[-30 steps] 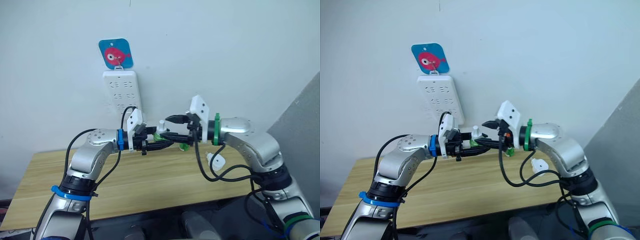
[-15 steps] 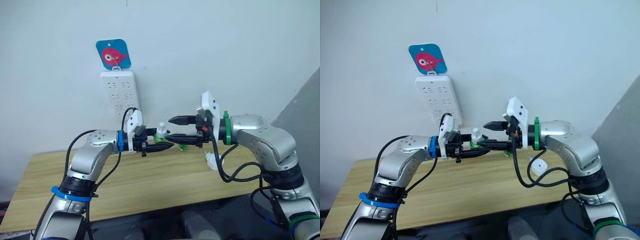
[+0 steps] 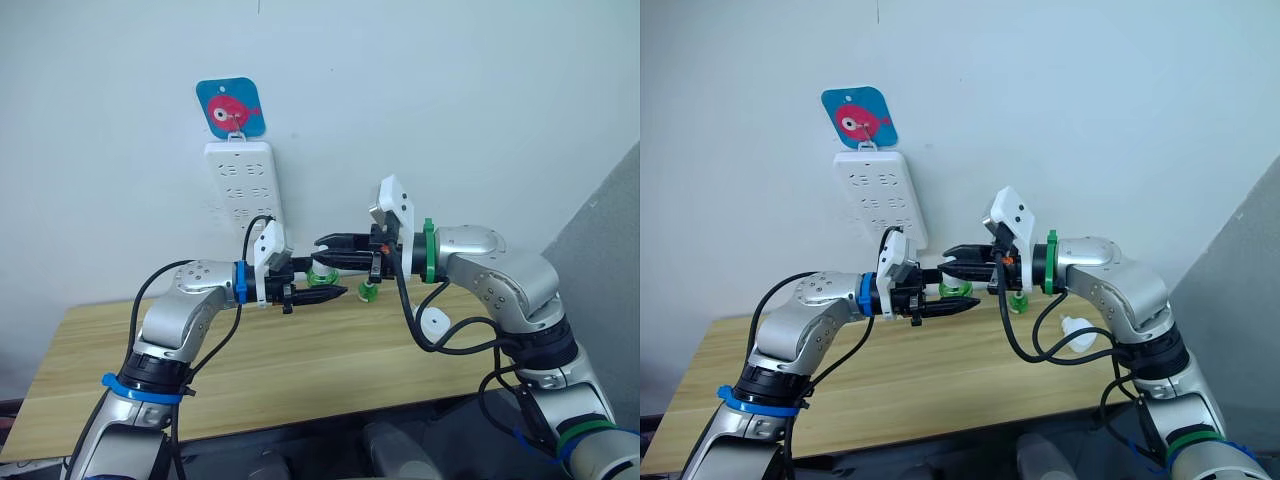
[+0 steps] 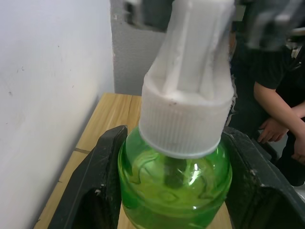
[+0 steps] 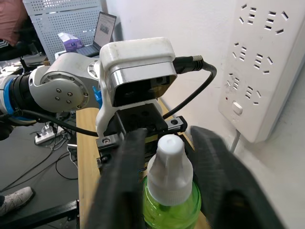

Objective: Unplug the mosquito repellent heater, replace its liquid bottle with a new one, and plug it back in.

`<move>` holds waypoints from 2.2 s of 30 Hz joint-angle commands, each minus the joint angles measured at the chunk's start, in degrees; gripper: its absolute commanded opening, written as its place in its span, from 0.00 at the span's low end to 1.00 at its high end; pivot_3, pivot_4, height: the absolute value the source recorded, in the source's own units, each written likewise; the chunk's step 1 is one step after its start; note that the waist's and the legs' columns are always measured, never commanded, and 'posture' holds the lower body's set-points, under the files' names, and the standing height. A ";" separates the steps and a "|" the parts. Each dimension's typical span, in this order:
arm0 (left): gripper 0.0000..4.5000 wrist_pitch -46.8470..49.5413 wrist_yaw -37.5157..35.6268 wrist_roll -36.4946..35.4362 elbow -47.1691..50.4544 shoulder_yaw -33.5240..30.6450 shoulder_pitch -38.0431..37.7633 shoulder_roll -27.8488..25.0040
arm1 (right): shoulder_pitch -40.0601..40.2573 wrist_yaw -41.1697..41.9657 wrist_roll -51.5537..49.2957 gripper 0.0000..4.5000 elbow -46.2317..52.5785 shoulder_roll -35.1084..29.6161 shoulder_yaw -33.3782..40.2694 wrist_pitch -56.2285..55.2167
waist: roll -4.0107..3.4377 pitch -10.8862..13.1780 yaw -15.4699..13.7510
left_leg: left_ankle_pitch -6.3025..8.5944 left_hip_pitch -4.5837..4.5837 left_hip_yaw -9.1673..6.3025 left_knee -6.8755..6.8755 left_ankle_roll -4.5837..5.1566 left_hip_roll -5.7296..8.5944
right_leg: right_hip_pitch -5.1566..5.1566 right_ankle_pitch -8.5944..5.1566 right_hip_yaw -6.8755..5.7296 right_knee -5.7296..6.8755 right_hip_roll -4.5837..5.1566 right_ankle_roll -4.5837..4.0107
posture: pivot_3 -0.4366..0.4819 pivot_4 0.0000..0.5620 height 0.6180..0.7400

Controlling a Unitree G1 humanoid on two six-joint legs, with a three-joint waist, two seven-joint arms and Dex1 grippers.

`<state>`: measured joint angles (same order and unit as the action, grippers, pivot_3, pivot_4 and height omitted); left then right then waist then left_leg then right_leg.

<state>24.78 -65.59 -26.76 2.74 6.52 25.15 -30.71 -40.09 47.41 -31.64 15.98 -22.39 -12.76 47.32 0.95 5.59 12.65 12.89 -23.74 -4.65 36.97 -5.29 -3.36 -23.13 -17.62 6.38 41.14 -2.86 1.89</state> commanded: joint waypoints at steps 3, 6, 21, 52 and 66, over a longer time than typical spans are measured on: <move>0.51 -0.22 0.15 -0.69 2.89 -0.75 0.17 -0.27 | -1.50 0.68 0.68 0.05 1.91 -0.49 -0.55 -1.26 | 0.00 0.00 0.00 | 0.00 0.00 -0.01 0.00 0.00 0.00 | 0.00 0.00 -0.01 0.00 0.00 0.01 | 0.29 0.07 0.91; 0.51 -0.97 0.26 -0.08 2.38 -0.77 -0.25 -0.39 | -2.49 0.42 -1.34 0.05 3.42 0.28 2.25 -1.30 | 0.00 0.00 0.00 | 0.00 0.00 -0.01 0.00 0.00 0.00 | 0.00 -0.01 -0.01 0.00 0.00 0.01 | 0.30 0.08 0.91; 0.51 -5.21 -0.86 3.11 0.00 -4.06 -11.43 -8.57 | 15.67 -10.13 12.24 0.05 -0.38 0.32 3.18 -19.73 | -0.07 -0.01 -0.50 | 0.01 0.01 0.03 -0.08 0.02 -0.02 | -0.03 -0.06 0.03 -0.01 -0.01 -0.02 | 0.34 0.13 0.91; 0.51 2.40 3.09 -1.15 14.46 -8.04 -20.10 -13.10 | 15.79 -29.02 29.69 0.58 -61.13 15.08 8.22 -61.28 | -0.13 1.79 -5.23 | 0.04 1.09 0.38 -0.31 0.03 -0.06 | 0.86 -0.26 0.35 -0.12 -0.06 -0.14 | 0.45 0.20 0.91; 0.51 2.75 -1.82 -2.99 12.64 -3.89 -12.28 -10.93 | 22.80 0.53 7.80 0.75 5.44 -6.37 1.36 -20.71 | -0.26 1.97 -5.51 | 0.04 1.20 0.51 -0.41 0.02 -0.10 | 0.87 -0.38 0.46 -0.17 -0.10 -0.14 | 0.36 0.17 0.91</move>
<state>27.62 -66.13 -28.27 14.52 2.17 11.36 -42.21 -14.82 45.24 -20.16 16.42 -28.14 -10.58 22.11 0.70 7.56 7.13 12.93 -22.52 -4.13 36.57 -5.27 -3.47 -22.25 -18.00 6.85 40.97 -2.98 1.75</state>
